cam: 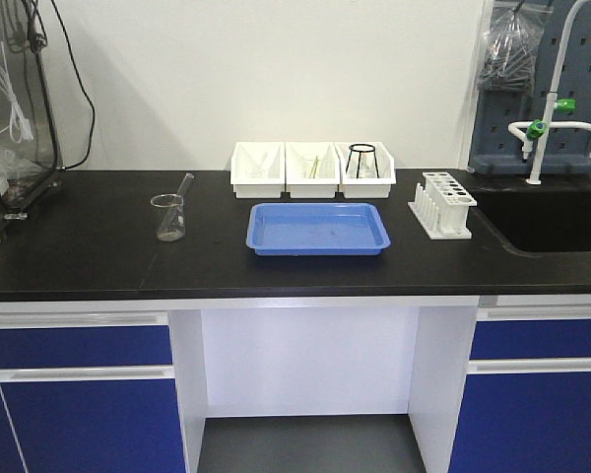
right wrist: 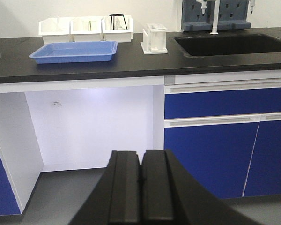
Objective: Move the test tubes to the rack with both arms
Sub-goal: 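Drive the base toward the white bins on the bench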
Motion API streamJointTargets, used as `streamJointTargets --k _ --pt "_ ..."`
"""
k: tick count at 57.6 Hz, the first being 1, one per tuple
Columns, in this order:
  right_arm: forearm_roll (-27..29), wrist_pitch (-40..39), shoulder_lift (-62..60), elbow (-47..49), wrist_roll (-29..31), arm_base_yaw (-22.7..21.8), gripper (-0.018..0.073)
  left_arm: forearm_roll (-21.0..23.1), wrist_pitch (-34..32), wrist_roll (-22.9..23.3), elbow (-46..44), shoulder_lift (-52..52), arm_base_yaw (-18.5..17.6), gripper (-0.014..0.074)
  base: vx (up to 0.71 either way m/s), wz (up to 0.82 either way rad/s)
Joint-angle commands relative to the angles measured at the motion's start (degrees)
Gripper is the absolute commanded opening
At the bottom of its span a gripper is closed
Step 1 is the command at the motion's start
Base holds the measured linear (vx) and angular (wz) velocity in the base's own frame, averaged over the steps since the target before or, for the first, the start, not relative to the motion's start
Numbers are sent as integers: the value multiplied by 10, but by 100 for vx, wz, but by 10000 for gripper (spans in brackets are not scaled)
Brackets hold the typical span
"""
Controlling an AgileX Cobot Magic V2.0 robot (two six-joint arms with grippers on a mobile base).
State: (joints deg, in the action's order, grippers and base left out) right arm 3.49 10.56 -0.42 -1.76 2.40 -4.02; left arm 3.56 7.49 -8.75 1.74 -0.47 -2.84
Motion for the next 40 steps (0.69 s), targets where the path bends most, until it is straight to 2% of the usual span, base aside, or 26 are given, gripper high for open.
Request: streamJointTargets --k 1,40 --pt "-1 -50 -6 -6 4 -1 -8 6 -47 4 16 1 1 -20 0 0" --pt "-1 -50 -6 -6 4 -1 -8 6 -47 4 16 1 1 -20 0 0"
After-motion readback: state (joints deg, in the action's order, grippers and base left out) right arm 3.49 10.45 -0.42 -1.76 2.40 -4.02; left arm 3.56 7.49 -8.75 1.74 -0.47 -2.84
